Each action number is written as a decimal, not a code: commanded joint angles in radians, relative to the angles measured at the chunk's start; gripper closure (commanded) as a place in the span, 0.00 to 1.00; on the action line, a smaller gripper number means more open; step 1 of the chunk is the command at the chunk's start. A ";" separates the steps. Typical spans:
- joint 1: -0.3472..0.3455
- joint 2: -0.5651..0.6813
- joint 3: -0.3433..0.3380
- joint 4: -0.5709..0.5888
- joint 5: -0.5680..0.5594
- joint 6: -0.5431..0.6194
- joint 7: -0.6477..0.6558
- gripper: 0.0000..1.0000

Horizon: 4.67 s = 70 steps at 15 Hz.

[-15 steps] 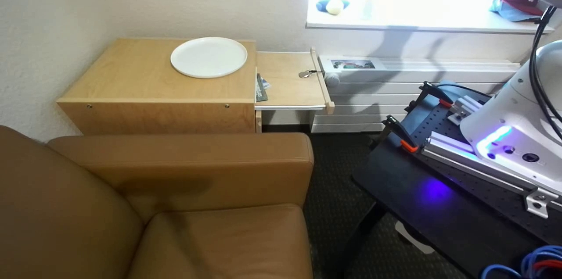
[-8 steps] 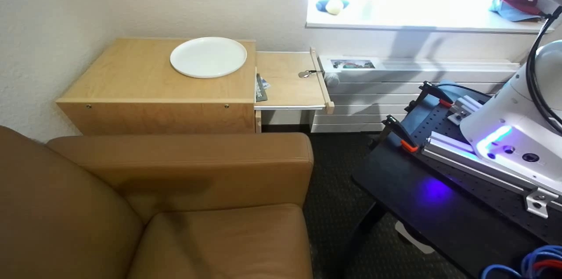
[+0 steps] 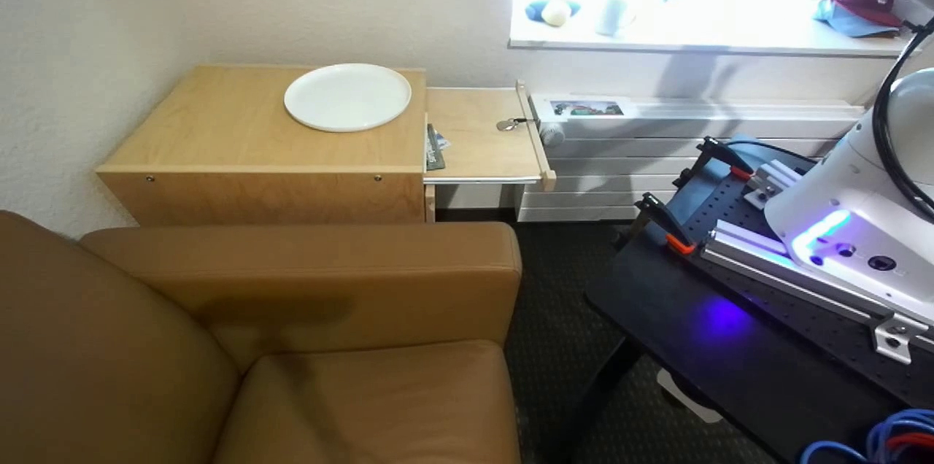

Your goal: Put the screwdriver on the open drawer

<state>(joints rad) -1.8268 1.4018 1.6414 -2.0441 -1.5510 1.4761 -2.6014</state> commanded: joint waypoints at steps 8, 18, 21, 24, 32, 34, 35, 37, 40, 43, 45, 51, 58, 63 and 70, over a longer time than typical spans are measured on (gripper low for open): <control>-0.212 -0.231 -0.596 -0.502 -0.555 0.678 0.003 0.92; -0.152 -0.315 -0.899 -0.339 -0.869 1.097 0.095 0.92; -0.309 -0.191 -0.984 -0.242 -1.083 1.270 -0.041 0.92; -0.159 -0.268 -1.027 -0.094 -1.070 1.510 -0.003 0.92; 0.048 -0.204 -1.215 0.374 -1.052 2.104 -0.002 0.92; 0.022 -0.241 -1.179 0.286 -1.051 1.998 0.003 0.67; 0.024 -0.229 -1.174 0.285 -1.050 1.987 0.003 0.67; 0.026 -0.200 -1.162 0.275 -1.050 1.980 0.003 0.67; 0.012 -0.183 -1.120 0.269 -1.050 1.978 0.003 0.92; 0.006 -0.219 -1.050 0.233 -1.050 1.979 0.003 0.92; 0.008 -0.243 -1.004 0.212 -1.050 1.979 0.003 0.92; 0.039 -0.363 -0.887 0.061 -1.051 1.980 0.001 0.92; 0.062 -0.353 -0.867 0.060 -1.050 1.979 0.001 0.92; 0.079 -0.425 -0.753 0.040 -1.050 1.978 -0.003 0.92; 0.128 -0.611 -0.604 -0.171 -1.052 1.979 -0.004 0.92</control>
<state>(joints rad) -1.7097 0.9081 0.9987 -2.1058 -2.6046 3.4552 -2.6056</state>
